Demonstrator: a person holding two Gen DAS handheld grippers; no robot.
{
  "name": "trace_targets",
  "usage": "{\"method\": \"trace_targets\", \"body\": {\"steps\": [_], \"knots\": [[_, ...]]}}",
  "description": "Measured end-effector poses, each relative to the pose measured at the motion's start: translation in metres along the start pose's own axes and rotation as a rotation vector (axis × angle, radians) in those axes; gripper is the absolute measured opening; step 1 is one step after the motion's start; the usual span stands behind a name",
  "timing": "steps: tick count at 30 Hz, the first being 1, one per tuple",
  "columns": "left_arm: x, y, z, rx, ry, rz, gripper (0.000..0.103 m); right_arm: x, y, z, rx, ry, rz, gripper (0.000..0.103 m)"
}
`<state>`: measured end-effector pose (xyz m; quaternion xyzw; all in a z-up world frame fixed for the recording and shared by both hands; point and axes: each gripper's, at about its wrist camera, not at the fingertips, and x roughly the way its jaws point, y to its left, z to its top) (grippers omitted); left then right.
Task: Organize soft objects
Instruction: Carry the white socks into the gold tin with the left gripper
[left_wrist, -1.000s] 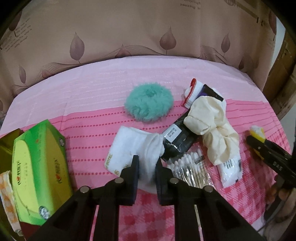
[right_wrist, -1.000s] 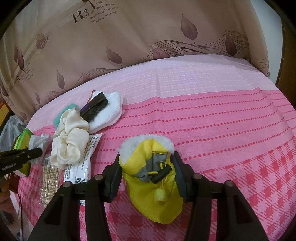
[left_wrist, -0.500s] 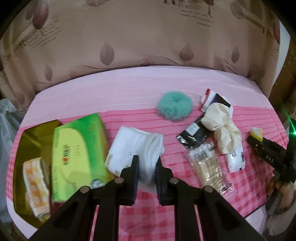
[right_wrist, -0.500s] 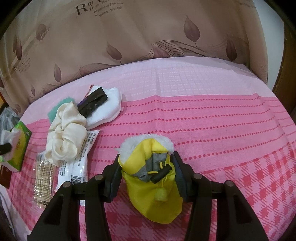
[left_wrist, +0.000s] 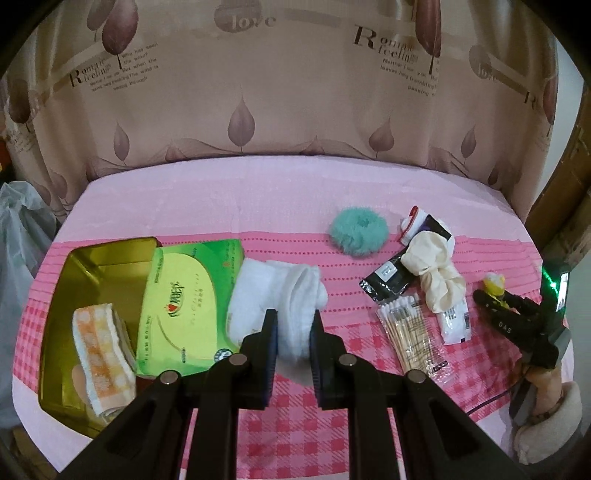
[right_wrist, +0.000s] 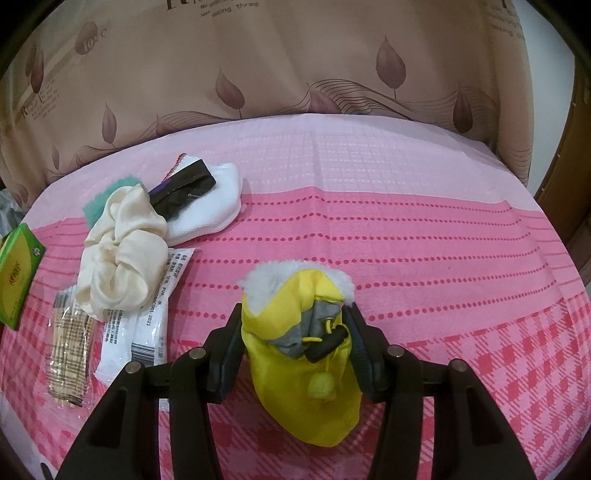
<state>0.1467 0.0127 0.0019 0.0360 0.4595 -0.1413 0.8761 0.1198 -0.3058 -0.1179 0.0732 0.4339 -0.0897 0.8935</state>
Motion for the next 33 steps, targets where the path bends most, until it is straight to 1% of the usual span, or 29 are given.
{"method": "trace_targets", "body": {"steps": [6,16,23,29,33], "knots": [[-0.016,0.009,0.003,-0.005,-0.034,0.02,0.016,0.0,0.001,0.0,-0.005,0.002,-0.006,0.049],[-0.026,0.048,0.007,-0.049,-0.051,0.117,0.016,0.001,0.0,0.001,-0.005,0.003,-0.007,0.049],[-0.017,0.085,0.004,-0.089,-0.034,0.203,0.016,0.0,0.001,0.0,-0.006,0.003,-0.007,0.049],[-0.003,0.119,-0.002,-0.14,-0.002,0.256,0.016,0.0,0.001,0.0,-0.008,0.004,-0.008,0.049],[0.01,0.139,-0.006,-0.169,0.021,0.278,0.016,-0.001,0.0,0.0,-0.011,0.005,-0.012,0.049]]}}
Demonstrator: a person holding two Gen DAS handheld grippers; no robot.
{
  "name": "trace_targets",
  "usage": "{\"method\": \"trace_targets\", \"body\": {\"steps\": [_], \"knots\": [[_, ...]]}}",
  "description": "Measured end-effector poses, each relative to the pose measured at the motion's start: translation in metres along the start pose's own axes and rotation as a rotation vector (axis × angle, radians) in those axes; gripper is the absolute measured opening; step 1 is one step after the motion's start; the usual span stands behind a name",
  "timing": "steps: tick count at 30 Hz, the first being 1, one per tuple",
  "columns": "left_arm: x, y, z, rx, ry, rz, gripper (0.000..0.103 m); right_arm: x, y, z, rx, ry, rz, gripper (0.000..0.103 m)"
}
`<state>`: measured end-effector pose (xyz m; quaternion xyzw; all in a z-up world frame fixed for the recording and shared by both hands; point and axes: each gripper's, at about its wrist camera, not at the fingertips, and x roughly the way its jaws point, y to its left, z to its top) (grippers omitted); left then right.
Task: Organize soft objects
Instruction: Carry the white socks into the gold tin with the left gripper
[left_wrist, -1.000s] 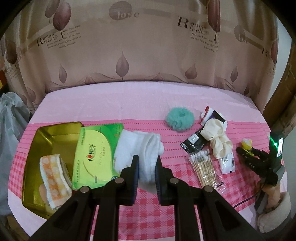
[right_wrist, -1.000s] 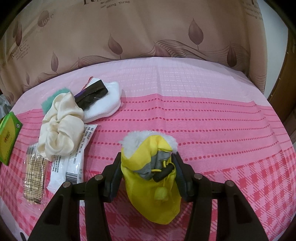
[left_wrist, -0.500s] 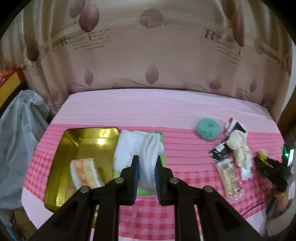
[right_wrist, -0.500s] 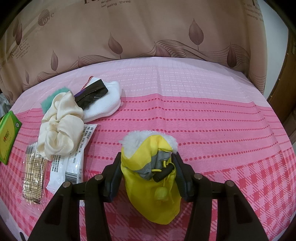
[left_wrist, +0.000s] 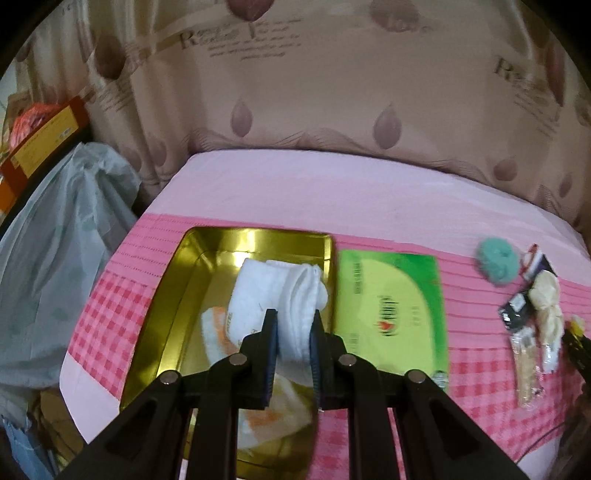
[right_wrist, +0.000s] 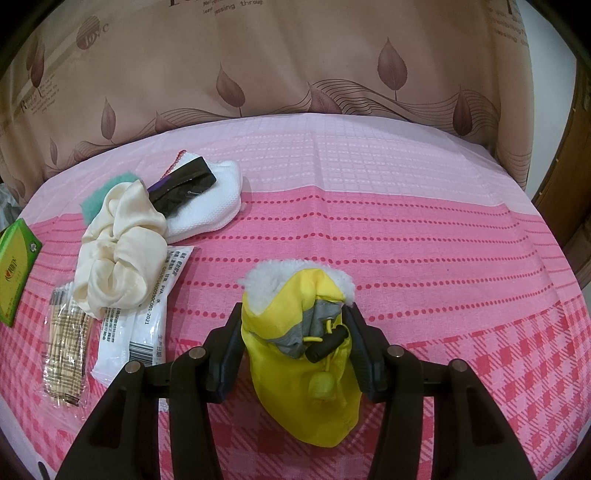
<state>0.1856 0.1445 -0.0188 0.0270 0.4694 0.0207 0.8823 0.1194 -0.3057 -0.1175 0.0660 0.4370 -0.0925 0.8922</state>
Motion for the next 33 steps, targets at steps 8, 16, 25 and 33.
{"method": "trace_targets", "body": {"steps": [8,16,25,33], "knots": [[0.026,0.023,-0.006,-0.037,0.036,0.03,0.016,0.001,0.002,0.001,-0.007,0.002,-0.006,0.049],[0.042,0.031,-0.012,-0.039,0.054,0.036,0.016,0.0,0.002,0.001,-0.012,0.003,-0.012,0.049],[0.045,0.03,-0.01,-0.037,0.053,0.036,0.02,0.0,0.003,0.001,-0.014,0.003,-0.014,0.049],[0.038,0.035,-0.008,-0.042,0.056,0.034,0.033,0.0,0.004,0.002,-0.015,0.005,-0.016,0.049]]}}
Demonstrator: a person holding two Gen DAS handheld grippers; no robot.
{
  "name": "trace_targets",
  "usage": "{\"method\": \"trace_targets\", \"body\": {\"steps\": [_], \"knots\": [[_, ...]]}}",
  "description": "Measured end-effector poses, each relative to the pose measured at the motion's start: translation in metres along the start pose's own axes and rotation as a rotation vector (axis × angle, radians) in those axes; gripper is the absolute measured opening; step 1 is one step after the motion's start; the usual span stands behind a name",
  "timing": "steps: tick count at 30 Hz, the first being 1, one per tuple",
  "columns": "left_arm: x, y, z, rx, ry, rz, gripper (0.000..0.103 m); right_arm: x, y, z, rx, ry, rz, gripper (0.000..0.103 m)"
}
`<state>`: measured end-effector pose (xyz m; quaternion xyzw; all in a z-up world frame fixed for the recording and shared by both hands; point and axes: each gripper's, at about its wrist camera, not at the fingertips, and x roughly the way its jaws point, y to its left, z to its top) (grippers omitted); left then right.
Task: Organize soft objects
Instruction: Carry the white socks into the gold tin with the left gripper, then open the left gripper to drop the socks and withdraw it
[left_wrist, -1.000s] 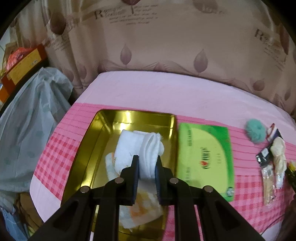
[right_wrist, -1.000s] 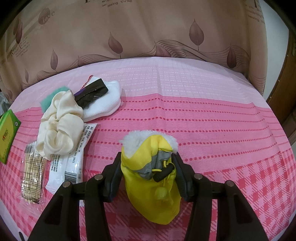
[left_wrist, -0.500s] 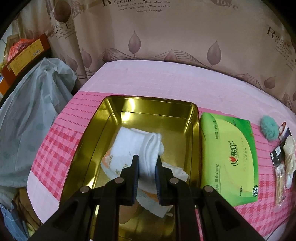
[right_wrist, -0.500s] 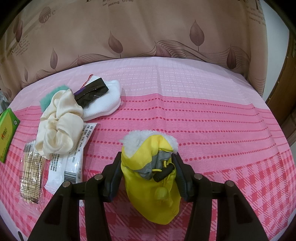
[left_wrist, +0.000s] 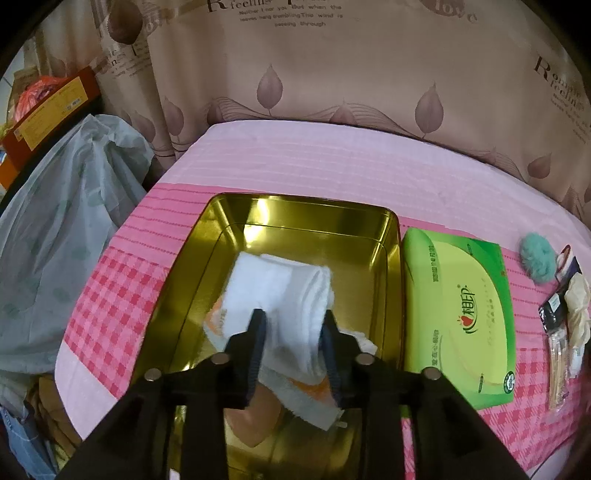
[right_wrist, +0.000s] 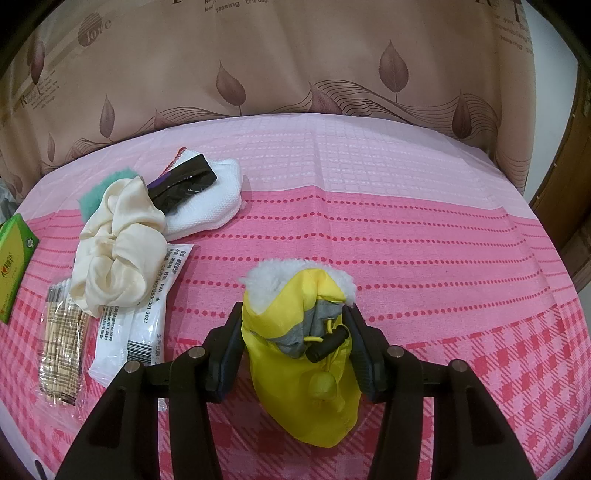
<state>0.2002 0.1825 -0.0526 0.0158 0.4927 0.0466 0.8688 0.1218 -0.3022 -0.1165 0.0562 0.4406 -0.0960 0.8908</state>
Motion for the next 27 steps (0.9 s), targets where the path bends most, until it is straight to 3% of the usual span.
{"method": "trace_targets", "body": {"steps": [12,20,27], "knots": [[-0.039,0.017,-0.011,-0.002,-0.048,-0.035,0.034,0.0,0.0,0.001,-0.005,0.002,-0.007,0.049],[-0.057,0.028,-0.029,-0.02,-0.07,-0.059,0.042,-0.001,-0.001,0.002,-0.006,0.004,-0.009,0.049],[-0.067,0.049,-0.063,-0.035,-0.08,0.0,0.042,-0.001,-0.003,0.002,-0.005,0.006,-0.01,0.05]]}}
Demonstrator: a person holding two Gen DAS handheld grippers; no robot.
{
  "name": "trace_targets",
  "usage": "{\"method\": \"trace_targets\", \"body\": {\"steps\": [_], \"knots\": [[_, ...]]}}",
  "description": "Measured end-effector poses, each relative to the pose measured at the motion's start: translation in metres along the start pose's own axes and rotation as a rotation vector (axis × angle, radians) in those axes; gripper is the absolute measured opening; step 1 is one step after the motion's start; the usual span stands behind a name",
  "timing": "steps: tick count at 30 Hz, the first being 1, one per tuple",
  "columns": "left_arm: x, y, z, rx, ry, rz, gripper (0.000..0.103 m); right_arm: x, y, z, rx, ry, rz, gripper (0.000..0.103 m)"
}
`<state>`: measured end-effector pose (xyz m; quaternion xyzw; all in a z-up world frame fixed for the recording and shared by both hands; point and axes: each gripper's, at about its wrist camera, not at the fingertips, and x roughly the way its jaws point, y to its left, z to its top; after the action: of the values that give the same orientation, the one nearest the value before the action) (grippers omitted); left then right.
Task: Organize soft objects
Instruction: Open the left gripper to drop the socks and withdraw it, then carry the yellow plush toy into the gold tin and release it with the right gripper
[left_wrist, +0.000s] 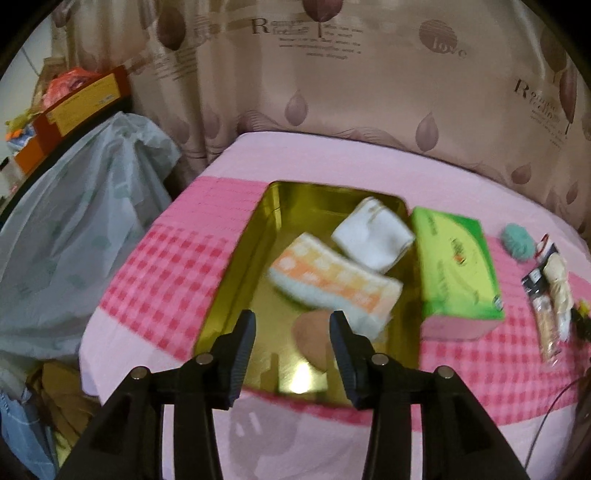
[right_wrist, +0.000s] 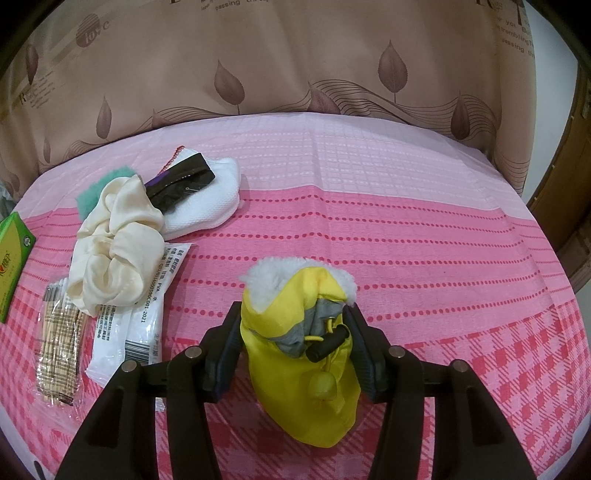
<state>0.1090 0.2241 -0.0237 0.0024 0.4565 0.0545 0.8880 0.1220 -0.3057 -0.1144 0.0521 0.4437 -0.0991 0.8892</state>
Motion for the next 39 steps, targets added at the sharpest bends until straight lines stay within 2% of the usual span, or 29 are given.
{"method": "trace_targets", "body": {"steps": [6,10,14,22,32,39], "knots": [[-0.002,0.033,-0.019,-0.078,0.001,0.015,0.042,-0.001,0.003,-0.002,0.004,0.004,0.002,0.052],[-0.006,0.046,-0.019,-0.133,-0.017,-0.016,0.042,-0.003,0.005,-0.005,0.003,0.0,-0.006,0.052],[-0.008,0.044,-0.019,-0.126,-0.028,-0.002,0.042,-0.005,0.009,-0.007,-0.002,-0.006,-0.019,0.042],[0.004,0.057,-0.022,-0.178,0.017,0.024,0.043,-0.014,0.022,-0.009,-0.008,-0.011,-0.059,0.038],[0.003,0.074,-0.025,-0.254,0.015,0.046,0.042,-0.054,0.07,0.0,-0.073,-0.057,0.006,0.037],[0.001,0.078,-0.025,-0.28,0.008,0.054,0.042,-0.076,0.117,0.012,-0.149,-0.078,0.097,0.037]]}}
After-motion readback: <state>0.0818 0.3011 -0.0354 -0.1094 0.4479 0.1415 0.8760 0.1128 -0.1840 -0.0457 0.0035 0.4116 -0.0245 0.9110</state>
